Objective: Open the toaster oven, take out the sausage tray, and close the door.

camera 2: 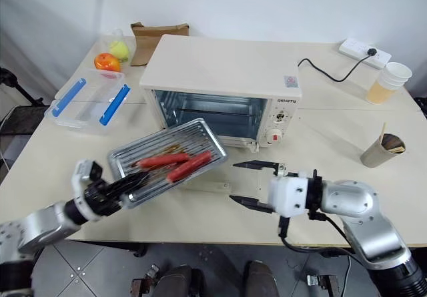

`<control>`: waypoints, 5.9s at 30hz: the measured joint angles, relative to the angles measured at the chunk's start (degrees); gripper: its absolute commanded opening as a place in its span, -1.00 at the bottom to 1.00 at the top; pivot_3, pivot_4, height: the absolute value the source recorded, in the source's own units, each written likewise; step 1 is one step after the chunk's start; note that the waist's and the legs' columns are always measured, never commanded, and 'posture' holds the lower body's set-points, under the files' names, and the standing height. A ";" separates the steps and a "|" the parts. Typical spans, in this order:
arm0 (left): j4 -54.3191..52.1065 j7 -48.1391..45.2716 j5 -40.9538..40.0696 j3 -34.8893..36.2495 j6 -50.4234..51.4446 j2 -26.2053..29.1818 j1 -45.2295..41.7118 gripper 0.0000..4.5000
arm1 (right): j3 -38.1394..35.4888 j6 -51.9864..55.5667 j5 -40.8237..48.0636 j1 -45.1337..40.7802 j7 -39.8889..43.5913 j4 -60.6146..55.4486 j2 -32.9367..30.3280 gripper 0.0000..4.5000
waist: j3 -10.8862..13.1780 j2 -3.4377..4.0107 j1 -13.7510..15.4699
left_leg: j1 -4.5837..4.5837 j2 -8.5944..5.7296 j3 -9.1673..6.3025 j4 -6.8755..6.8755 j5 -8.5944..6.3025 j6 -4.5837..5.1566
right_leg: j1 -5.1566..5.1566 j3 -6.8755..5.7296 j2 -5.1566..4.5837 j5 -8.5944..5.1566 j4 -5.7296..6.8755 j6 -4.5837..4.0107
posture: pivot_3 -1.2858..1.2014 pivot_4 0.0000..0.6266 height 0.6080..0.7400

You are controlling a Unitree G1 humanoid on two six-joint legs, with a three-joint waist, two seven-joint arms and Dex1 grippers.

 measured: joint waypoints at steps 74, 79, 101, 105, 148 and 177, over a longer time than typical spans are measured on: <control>-17.50 9.15 -0.15 21.43 -17.66 -25.78 11.92 -1.00 | -8.93 22.20 13.86 -13.99 5.92 21.12 13.21 -0.92 | -0.09 -0.12 0.53 | -0.15 -0.14 0.01 -0.08 -0.18 0.13 | -0.08 0.45 -0.04 -0.22 -0.23 -0.44 | 0.03 -0.52 1.00; -13.55 3.88 -0.15 20.07 -12.23 -20.80 13.40 -1.00 | -11.85 21.76 15.60 -8.16 7.62 13.56 10.22 -0.27 | -0.09 -0.13 0.48 | -0.09 -0.06 0.04 -0.24 -0.18 0.12 | -0.10 0.39 0.03 -0.23 -0.28 -0.44 | 0.03 -0.52 1.00; 2.96 -2.89 0.59 -15.83 2.41 3.69 -6.71 -1.00 | -26.64 11.11 19.09 20.14 19.16 4.52 3.76 0.99 | -0.05 0.04 1.54 | 0.15 -0.27 0.05 -0.64 0.01 -0.01 | -0.06 0.62 -0.07 -0.24 -0.34 -0.46 | 0.03 -0.52 1.00; 6.48 -2.22 2.46 -21.40 3.81 3.42 -13.15 -1.00 | -26.81 10.80 18.33 20.91 18.96 4.69 3.54 0.99 | -0.05 0.04 1.44 | 0.21 -0.23 0.18 -0.66 0.04 0.01 | -0.07 0.61 -0.02 -0.20 -0.24 -0.39 | 0.03 -0.52 1.00; -3.95 -20.71 43.13 -20.07 -2.62 -0.60 -18.44 0.99 | -28.16 12.72 19.42 24.89 15.93 1.51 3.32 1.00 | -0.47 0.81 2.38 | 0.88 -0.24 0.11 -1.05 -0.01 -0.39 | 0.82 0.65 -0.10 0.15 -1.30 -0.03 | 0.03 -0.52 1.00; -12.00 -54.16 75.84 7.95 -68.21 8.64 14.16 0.99 | -21.38 12.37 16.69 9.48 25.52 19.50 -0.39 1.00 | -0.16 0.23 1.88 | 0.57 -0.16 0.69 -1.68 -0.14 0.12 | 0.07 0.09 -0.12 0.18 -1.22 0.02 | 0.03 -0.52 1.00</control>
